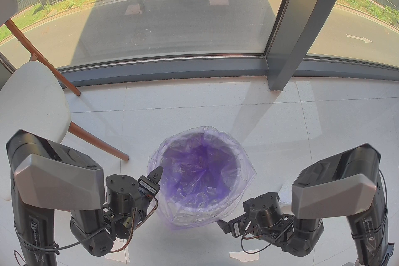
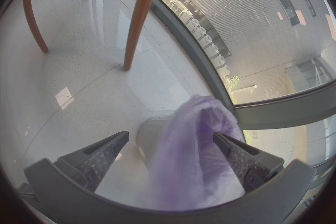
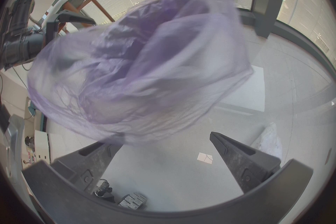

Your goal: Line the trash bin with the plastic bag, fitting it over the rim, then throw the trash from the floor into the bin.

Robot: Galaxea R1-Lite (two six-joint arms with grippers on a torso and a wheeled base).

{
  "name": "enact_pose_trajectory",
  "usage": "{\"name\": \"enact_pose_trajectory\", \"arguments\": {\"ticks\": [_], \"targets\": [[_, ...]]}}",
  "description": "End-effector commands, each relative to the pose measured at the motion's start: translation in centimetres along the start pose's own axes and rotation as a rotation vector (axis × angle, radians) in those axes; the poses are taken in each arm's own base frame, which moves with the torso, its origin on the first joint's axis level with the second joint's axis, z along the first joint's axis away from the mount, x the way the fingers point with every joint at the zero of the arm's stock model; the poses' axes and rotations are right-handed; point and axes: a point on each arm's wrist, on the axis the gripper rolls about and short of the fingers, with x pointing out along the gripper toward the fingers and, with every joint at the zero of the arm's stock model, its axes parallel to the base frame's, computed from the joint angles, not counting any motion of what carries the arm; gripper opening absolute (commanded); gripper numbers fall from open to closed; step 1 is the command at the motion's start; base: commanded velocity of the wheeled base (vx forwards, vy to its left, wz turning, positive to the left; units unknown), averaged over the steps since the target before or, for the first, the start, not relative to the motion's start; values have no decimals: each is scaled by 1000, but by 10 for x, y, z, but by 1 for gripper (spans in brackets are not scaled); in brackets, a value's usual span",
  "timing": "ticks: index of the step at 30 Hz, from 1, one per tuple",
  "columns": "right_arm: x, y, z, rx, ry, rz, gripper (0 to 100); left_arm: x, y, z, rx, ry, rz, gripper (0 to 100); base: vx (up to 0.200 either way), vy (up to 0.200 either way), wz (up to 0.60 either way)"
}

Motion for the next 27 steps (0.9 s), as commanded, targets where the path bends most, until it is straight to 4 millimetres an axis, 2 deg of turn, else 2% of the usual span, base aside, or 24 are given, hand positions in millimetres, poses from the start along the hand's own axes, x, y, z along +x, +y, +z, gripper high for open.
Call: {"name": "enact_pose_trajectory", "arguments": {"ticks": [1,5,6,7,10,12,16,17,18,21,23,26,27], "targets": [[-28,-24,26,58,-64,-43,100,-17,-28,17,-94,-17,-128,100,0,0,0],[-71,-40,30,81,-66,-58,100,-43,-42,34,-118,-10,-204,100,0,0,0],[-76,-42,29,83,-68,-59,100,-47,-43,36,-120,-6,-214,100,0,0,0],[-94,-47,26,88,-62,-58,100,-62,-44,41,-123,23,-242,100,0,0,0],[-120,-56,18,100,-50,-40,100,-84,-36,46,-108,88,-244,100,0,0,0],[-130,-68,17,128,-55,-65,100,-92,-33,48,-107,105,-248,100,0,0,0],[-128,-111,18,237,-64,-203,100,-91,-40,53,-131,77,-280,100,0,0,0],[-128,-111,18,237,-64,-203,100,-91,-40,53,-131,77,-280,100,0,0,0],[-122,-128,17,275,-62,-238,100,-89,-45,53,-142,71,-301,100,0,0,0],[-108,-153,11,313,-35,-299,100,-86,-62,60,-291,67,-378,100,0,0,0],[-96,-168,8,337,-37,-338,100,-95,-72,70,-418,73,-442,100,0,0,0],[-72,-186,9,352,-93,-362,100,-97,-67,77,-474,102,-443,100,-133,0,0],[-72,-186,9,352,-93,-362,100,-97,-67,77,-474,102,-443,100,-200,0,0]]}}
